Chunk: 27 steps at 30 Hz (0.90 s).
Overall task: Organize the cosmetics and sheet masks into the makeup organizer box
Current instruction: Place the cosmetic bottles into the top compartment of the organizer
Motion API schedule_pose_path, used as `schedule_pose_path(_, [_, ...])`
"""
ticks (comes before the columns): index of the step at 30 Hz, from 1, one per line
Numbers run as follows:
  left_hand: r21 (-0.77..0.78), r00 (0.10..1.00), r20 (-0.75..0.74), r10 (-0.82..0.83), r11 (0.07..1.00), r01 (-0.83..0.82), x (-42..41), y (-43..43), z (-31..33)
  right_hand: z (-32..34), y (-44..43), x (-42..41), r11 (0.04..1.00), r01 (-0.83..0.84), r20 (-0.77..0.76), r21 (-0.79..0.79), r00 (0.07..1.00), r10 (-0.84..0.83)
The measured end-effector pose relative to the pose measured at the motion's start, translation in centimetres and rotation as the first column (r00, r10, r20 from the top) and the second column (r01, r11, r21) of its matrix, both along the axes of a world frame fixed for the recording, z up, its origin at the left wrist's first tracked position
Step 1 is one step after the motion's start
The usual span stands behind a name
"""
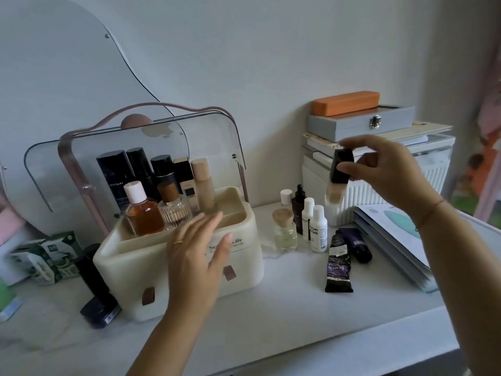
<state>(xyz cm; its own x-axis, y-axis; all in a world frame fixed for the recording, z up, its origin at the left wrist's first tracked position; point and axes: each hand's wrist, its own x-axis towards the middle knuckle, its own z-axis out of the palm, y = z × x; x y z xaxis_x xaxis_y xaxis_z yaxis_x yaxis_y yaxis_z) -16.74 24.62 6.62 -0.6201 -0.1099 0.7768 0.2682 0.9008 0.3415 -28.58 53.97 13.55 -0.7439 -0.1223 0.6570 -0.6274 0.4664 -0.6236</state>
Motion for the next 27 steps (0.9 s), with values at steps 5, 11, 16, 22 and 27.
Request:
schedule_pose_path(5, [0.179, 0.960, 0.042, -0.278, 0.947, 0.267, -0.7, 4.5, 2.8, 4.0, -5.3, 4.5, 0.955, -0.247, -0.054, -0.163, 0.969, 0.241])
schedule_pose_path(11, [0.286, 0.981, -0.044, -0.189, 0.938, 0.194, -1.9, 4.0, 4.6, 3.5, -13.2, 7.1, 0.936, -0.223, -0.017, -0.273, 0.974, 0.227])
schedule_pose_path(16, [0.362, 0.956, 0.063, -0.286, 0.899, 0.245, -1.5, 2.2, 4.0, 2.1, -15.3, 8.1, 0.947, -0.100, 0.044, -0.307, 0.992, 0.119])
schedule_pose_path(22, [0.542, 0.893, 0.074, -0.443, 0.770, 0.337, -1.1, 0.4, 3.5, -0.5, -17.0, 9.3, 0.933, -0.011, 0.100, -0.360, 0.994, 0.051])
schedule_pose_path(27, [0.553, 0.898, 0.072, -0.435, 0.767, 0.327, -1.8, -1.4, 3.9, -1.3, -18.8, 9.2, 0.929, 0.009, 0.110, -0.370, 0.993, 0.035])
